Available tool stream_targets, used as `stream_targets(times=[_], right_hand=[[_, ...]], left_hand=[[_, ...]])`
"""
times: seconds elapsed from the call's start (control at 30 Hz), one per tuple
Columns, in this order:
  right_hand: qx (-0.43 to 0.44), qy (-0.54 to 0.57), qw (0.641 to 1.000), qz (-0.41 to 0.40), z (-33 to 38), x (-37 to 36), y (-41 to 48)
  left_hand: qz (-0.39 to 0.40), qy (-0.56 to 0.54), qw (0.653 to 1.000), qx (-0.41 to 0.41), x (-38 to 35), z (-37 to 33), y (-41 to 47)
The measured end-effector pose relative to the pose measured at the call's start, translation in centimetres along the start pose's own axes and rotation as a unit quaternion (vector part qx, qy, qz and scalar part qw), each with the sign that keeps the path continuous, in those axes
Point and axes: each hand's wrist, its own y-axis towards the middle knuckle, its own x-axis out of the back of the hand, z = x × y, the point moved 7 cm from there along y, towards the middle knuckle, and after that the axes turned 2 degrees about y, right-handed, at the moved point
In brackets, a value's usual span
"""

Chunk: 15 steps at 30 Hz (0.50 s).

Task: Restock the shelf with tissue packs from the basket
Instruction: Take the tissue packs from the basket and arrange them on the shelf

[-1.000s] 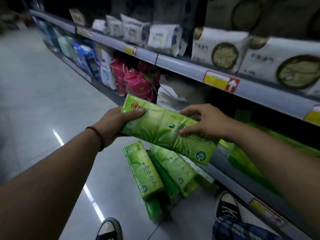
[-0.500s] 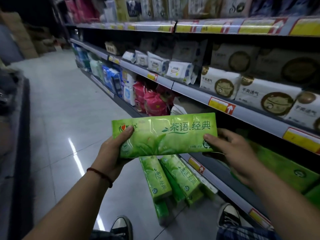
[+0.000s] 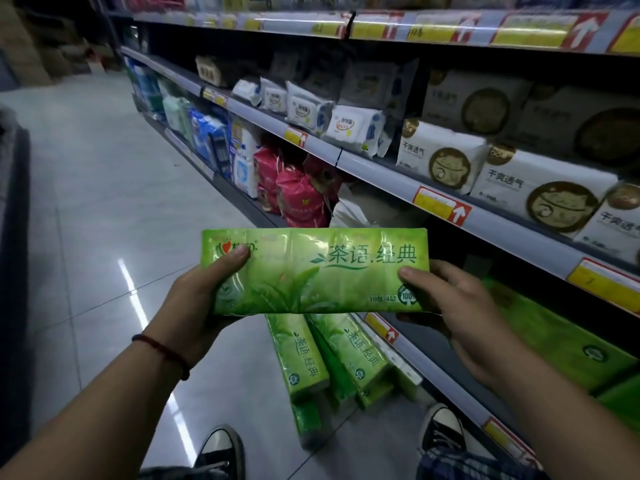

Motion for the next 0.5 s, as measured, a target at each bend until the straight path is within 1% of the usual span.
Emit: stream_targets(times=[0.1,0.17,0.27,0.4,0.5], right_hand=[[-0.009,0.017,1.000,-0.001,0.1,-0.6,0.5],[-0.021,0.053,0.998,0.000,0.1,-0.8,0.9],[-0.036,0.103,0.994,0.007,0.0,-1.0,1.4],[-0.062,0.153,0.986,0.011,-0.8,-1.7,1.5],[-0.079,0.187,0.979,0.009,-1.2,-3.0,1.1]], left_hand=[[0.009,0.001,1.000,-0.001,-0.4,-0.6,0.6],[0.014,-0.015,1.000,-0.002,-0.8,-0.9,0.8],[0.004,-0.092,0.996,-0.008,-1.1,-1.1,0.9],[-0.013,-0.229,0.973,-0.026,-1.9,-0.8,0.7],[-0.014,-0.257,0.966,0.007,-3.2,0.7,0.6]])
